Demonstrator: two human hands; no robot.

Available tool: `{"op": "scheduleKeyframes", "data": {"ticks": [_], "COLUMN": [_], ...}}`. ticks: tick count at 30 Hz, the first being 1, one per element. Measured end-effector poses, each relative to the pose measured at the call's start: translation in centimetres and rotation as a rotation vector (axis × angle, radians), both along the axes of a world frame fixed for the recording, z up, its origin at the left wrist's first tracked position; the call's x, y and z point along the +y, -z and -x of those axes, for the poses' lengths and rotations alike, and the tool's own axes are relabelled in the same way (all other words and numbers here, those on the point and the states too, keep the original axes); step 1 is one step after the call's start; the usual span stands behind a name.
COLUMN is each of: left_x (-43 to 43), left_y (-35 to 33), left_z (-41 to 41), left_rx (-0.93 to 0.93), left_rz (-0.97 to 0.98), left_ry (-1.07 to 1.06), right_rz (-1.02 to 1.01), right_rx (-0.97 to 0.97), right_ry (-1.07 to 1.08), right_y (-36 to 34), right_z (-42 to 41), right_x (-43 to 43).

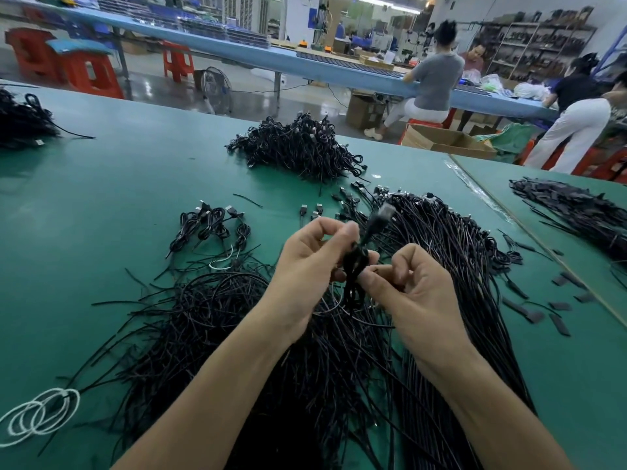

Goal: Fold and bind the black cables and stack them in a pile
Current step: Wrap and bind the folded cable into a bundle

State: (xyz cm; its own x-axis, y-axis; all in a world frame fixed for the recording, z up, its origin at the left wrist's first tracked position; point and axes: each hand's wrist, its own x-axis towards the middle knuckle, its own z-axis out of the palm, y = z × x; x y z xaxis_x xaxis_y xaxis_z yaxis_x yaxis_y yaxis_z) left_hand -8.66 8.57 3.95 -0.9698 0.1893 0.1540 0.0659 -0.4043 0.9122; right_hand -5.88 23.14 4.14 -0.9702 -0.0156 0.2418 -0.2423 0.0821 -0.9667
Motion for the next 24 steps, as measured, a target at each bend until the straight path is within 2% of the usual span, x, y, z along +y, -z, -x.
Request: {"op": "scheduleKeyframes", "data": {"ticks": [4, 7, 9, 13, 17, 18, 24], "left_x": [-0.6, -0.9, -0.5, -0.2, -0.3, -0.3, 0.2], "left_y": [0.1, 0.7, 1.1, 1.1, 1.0, 1.0, 0.2], "left_z": [0.2, 0.4, 0.3, 0.1, 0.1, 0.1, -0.3], "left_rx": [0.11, 0.084, 0.034, -0.055, 0.017, 0.001, -0.252], "left_rz": [0.194, 0.514, 0.638, 0.492, 0.636, 0.618, 0.141], "left_ry": [0.034, 0.032, 0.097, 0.182, 0.068, 0.073, 0.275], "right_rz": [0.049, 0.114, 0.099, 0.041, 0.023, 0.016, -0.116], "right_rx": [-0.058, -0.06, -0.024, 0.052, 0.108, 0.128, 0.277], "right_ry": [0.076, 0.07, 0.114, 0.178, 0.22, 0.229, 0.313], "right_y": [0.0, -0.2, -0.1, 0.1, 0.1, 0.1, -0.4], "right_z": [0.4, 0.5, 0.8, 0.8, 0.8, 0.8, 0.5], "right_x": [0.9, 1.2, 1.2, 1.1, 1.2, 1.1, 0.3]}}
